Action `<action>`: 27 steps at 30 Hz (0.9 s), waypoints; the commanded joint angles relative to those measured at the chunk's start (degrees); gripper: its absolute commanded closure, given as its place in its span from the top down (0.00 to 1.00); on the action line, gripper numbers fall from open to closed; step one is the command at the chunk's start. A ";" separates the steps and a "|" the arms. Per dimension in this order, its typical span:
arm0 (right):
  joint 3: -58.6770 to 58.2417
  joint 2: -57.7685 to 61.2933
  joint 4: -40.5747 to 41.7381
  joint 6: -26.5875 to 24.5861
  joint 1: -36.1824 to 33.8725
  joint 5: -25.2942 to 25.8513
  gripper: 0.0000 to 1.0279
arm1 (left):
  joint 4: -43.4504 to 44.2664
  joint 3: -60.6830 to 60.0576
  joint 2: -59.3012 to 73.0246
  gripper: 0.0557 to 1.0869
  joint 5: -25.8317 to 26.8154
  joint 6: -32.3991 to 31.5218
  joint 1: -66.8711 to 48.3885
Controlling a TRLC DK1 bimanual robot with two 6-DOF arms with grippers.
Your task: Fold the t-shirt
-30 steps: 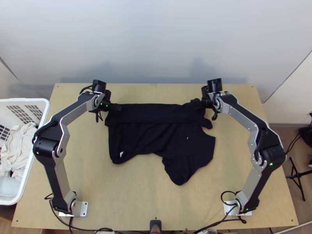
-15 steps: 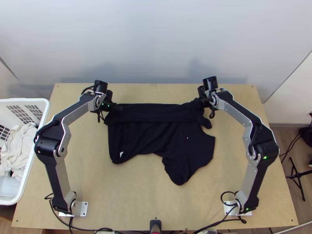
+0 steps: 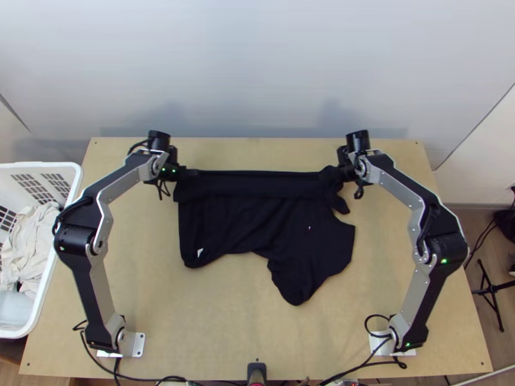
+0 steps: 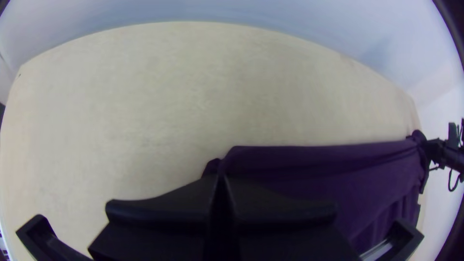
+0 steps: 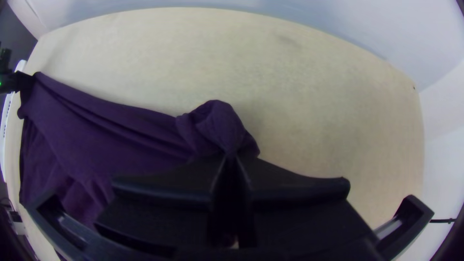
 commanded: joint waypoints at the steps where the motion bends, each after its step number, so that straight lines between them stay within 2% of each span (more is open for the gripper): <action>1: -4.21 -2.94 1.27 -0.55 -4.17 0.23 0.03 | -0.66 0.60 -0.43 0.04 -0.36 -4.20 5.10; 6: -5.71 -4.17 1.27 -1.16 -6.64 0.23 0.03 | -1.71 -0.63 -1.75 0.04 -0.36 -3.94 5.54; 16: -4.12 -4.25 2.41 0.42 -5.84 0.14 0.03 | -2.68 0.51 -3.06 0.04 0.08 -5.17 3.25; 17: -3.86 -4.34 2.41 1.12 -5.58 0.06 0.06 | -3.03 0.51 -3.33 0.04 0.52 -5.17 3.07; 18: -3.86 -4.52 2.33 1.30 -5.40 -0.56 0.21 | -3.73 0.60 -3.59 0.04 0.87 -5.17 2.81; 20: -4.65 -6.01 2.33 2.88 -5.05 -1.70 0.65 | -5.23 0.69 -4.30 0.04 2.89 -5.17 2.37; 21: -4.92 -6.71 2.33 3.67 -4.97 -2.41 0.81 | -5.58 0.69 -4.82 0.04 3.07 -5.26 2.11; 22: -5.00 -7.33 2.15 4.20 -4.97 -3.37 0.92 | -6.10 0.78 -5.26 0.04 3.59 -5.26 1.84; 23: -5.09 -7.68 1.71 4.37 -5.05 -4.43 0.97 | -6.98 1.13 -5.70 0.08 3.86 -5.26 1.76; 24: -5.09 -8.12 0.74 4.55 -5.23 -5.66 0.97 | -8.21 1.57 -6.23 0.19 3.86 -5.43 1.76; 26: -5.97 -9.53 -0.40 4.46 -5.40 -6.36 0.97 | -10.67 2.10 -7.37 0.51 4.38 -5.52 1.84; 27: -7.03 -10.41 -0.57 4.29 -5.40 -6.54 0.97 | -11.82 2.01 -8.07 0.71 4.56 -5.87 1.93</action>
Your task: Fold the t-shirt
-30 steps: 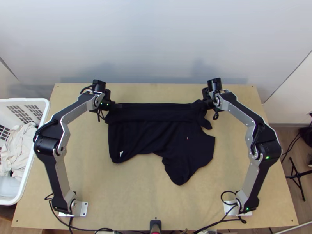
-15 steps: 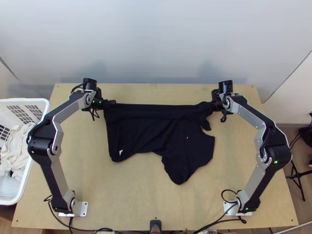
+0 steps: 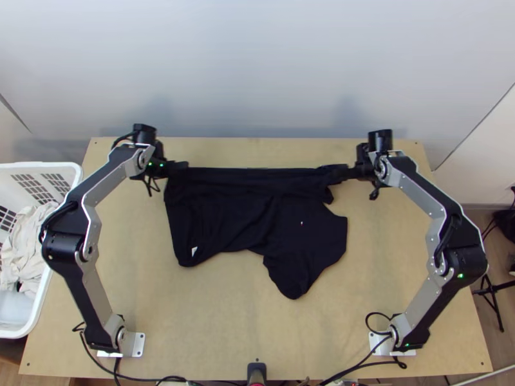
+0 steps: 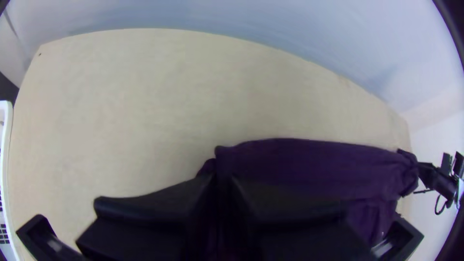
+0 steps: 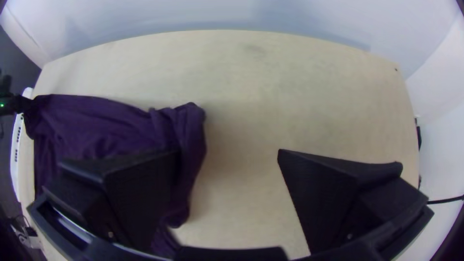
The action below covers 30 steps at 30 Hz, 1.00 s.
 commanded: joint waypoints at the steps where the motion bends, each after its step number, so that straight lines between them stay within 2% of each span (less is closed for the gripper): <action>1: -3.21 -4.55 -1.97 1.07 -0.14 -3.65 0.97 | -6.86 0.94 -3.22 0.91 2.77 -0.87 -0.36; 2: -4.17 -5.34 -1.97 1.07 -0.22 -3.65 0.97 | -8.18 0.94 -3.49 0.95 2.95 -0.43 -0.45; 11: -6.63 -8.25 -2.15 1.42 -1.19 -4.00 0.96 | -9.33 -3.46 -7.27 0.95 2.95 0.54 -0.89; 14: -7.51 -9.65 -3.64 1.51 -2.60 -5.94 0.96 | -9.33 -6.09 -9.82 0.95 2.95 0.63 -0.80; 17: -11.03 -12.46 -7.42 0.90 -2.86 -9.89 0.96 | -9.41 -10.31 -14.65 0.95 3.39 1.50 -0.63; 20: -16.21 -16.86 -11.55 -2.44 -1.54 -13.15 0.96 | -9.41 -17.17 -21.24 0.95 6.20 3.00 -0.45; 24: -22.01 -23.10 -16.04 -5.96 0.92 -14.29 0.96 | -9.59 -25.87 -29.50 0.95 7.60 5.46 -0.71; 30: -26.06 -30.75 -22.80 -7.72 5.75 -16.22 0.96 | -13.02 -32.55 -38.38 0.95 10.33 8.18 -0.54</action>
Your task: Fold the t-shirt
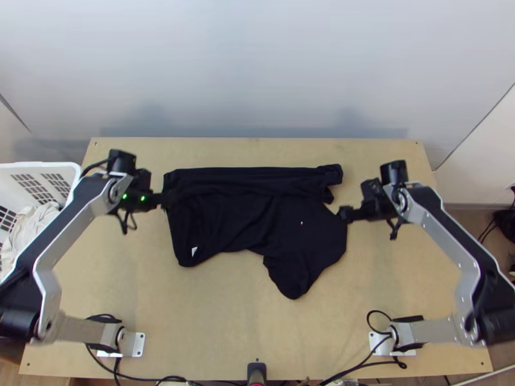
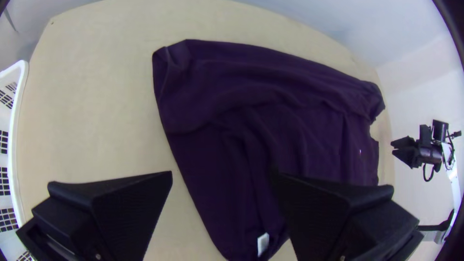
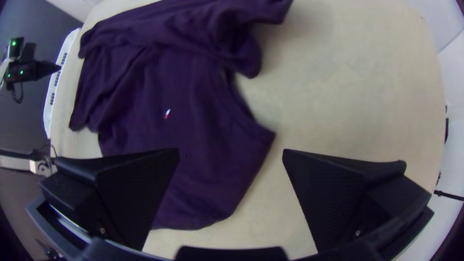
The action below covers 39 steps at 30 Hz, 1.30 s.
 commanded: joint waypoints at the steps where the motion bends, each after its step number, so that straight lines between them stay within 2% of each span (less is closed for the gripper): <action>1: -6.13 -9.29 -7.92 -3.13 5.69 -2.17 0.96 | -2.46 -9.85 -11.00 0.95 2.61 2.87 -0.01; 5: -7.80 -13.51 -11.88 -3.30 11.85 -2.26 0.96 | -2.37 -13.36 -14.43 0.95 2.53 4.37 -0.19; 10: -10.70 -17.55 -12.85 -1.37 20.20 -2.17 0.96 | -2.11 -16.53 -16.54 0.95 2.44 4.89 -0.28; 15: -14.21 -18.25 -12.76 3.11 29.95 1.00 0.93 | -0.88 -19.25 -18.47 0.95 2.35 4.37 -0.89; 19: -15.09 -18.52 -12.76 7.68 36.10 1.17 0.93 | 0.70 -21.54 -18.91 0.95 2.35 2.70 -3.44; 30: -16.85 -20.27 -13.02 11.90 38.04 1.00 0.93 | 1.93 -23.47 -21.11 0.95 1.73 -4.86 -14.25; 34: -17.99 -21.50 -13.02 12.78 37.86 0.91 0.93 | 2.37 -23.82 -22.78 0.95 1.73 -4.69 -18.30; 39: -18.26 -21.59 -12.67 13.40 37.86 0.56 0.93 | 4.92 -25.49 -21.81 0.95 0.86 -0.99 -22.43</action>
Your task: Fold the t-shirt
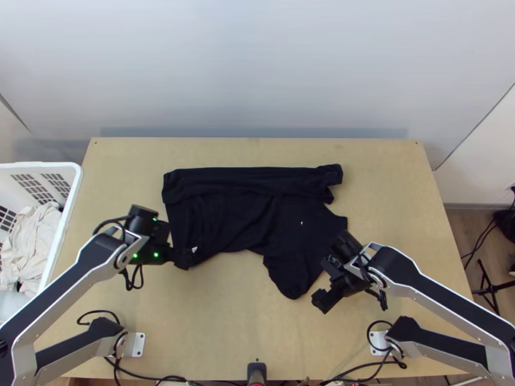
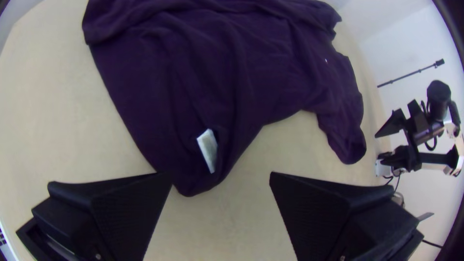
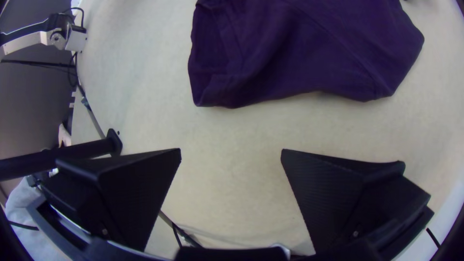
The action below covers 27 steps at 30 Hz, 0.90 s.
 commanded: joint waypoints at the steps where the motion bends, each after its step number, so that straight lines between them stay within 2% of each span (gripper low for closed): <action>1: -0.64 -0.70 0.25 1.20 0.42 -0.32 0.93 | 2.32 -1.54 0.66 0.95 -1.66 2.81 -6.26; 4: -0.46 -0.70 0.25 1.29 0.33 -0.32 0.93 | 3.55 -1.98 2.95 0.95 -3.77 4.66 -7.40; 10: -0.02 -0.79 0.16 1.29 0.24 -0.32 0.93 | 6.54 -2.68 7.78 0.95 -12.21 6.24 -10.91; 15: 0.15 -0.61 0.25 1.29 0.16 -0.32 0.93 | 10.06 -2.24 9.10 0.94 -13.18 4.92 -10.47; 18: 0.15 -0.52 0.25 1.29 0.16 -0.32 0.93 | 10.06 -1.10 10.59 0.87 -13.18 3.43 -9.24; 27: -0.29 0.01 0.95 1.81 0.24 -0.32 0.93 | 9.97 -0.92 10.07 0.86 -13.18 2.02 -8.36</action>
